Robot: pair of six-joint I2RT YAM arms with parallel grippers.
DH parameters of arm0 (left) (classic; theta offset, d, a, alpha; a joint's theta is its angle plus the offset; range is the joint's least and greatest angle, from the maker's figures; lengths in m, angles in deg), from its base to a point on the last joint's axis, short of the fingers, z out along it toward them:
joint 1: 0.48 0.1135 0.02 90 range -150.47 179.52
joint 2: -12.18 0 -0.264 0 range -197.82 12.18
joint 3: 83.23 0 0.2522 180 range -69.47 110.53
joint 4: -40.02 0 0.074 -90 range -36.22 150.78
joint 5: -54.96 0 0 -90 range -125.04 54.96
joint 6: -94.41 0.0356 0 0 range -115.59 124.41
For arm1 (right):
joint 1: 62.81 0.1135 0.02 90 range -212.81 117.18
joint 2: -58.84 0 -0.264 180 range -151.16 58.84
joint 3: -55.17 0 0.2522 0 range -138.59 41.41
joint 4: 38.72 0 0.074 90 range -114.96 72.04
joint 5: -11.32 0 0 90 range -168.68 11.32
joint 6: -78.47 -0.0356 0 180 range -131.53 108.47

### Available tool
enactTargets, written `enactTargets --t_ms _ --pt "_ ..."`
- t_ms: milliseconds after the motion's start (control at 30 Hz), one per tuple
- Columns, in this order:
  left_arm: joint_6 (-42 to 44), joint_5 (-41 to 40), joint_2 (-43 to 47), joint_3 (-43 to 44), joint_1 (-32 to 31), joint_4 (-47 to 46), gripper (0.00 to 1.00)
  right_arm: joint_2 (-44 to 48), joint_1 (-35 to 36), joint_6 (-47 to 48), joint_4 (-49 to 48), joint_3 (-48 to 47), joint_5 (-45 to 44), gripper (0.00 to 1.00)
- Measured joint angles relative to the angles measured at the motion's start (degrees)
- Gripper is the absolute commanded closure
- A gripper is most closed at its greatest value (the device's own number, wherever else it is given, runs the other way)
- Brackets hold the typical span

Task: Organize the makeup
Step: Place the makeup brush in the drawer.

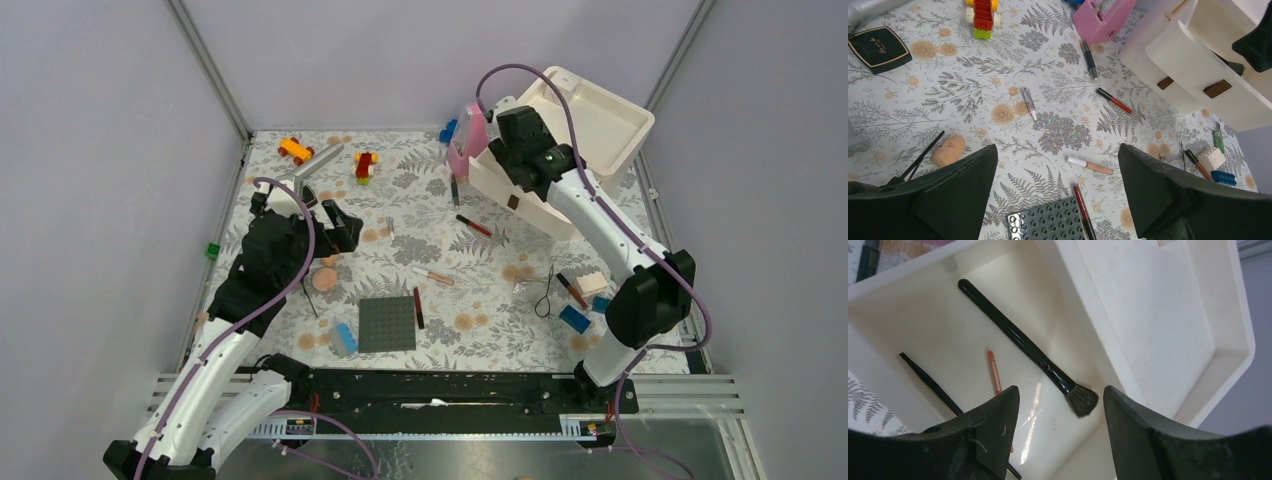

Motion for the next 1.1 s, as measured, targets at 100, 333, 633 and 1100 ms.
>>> enactTargets --t_ms 100,333,633,1100 --pt "0.0 0.0 0.0 0.0 0.0 0.0 0.01 2.1 0.0 -2.4 -0.5 0.0 -0.2 0.29" --pt "0.0 0.5 0.0 0.0 0.1 -0.4 0.01 14.2 -1.9 -16.8 -1.2 3.4 0.5 0.30" --pt "0.0 0.9 -0.5 0.0 0.1 -0.8 0.01 33.6 -14.7 -37.7 5.1 21.4 5.2 0.31" --pt "0.0 1.1 -0.8 0.0 0.2 -0.8 0.01 50.1 -18.3 -55.8 11.2 47.8 14.8 0.42"
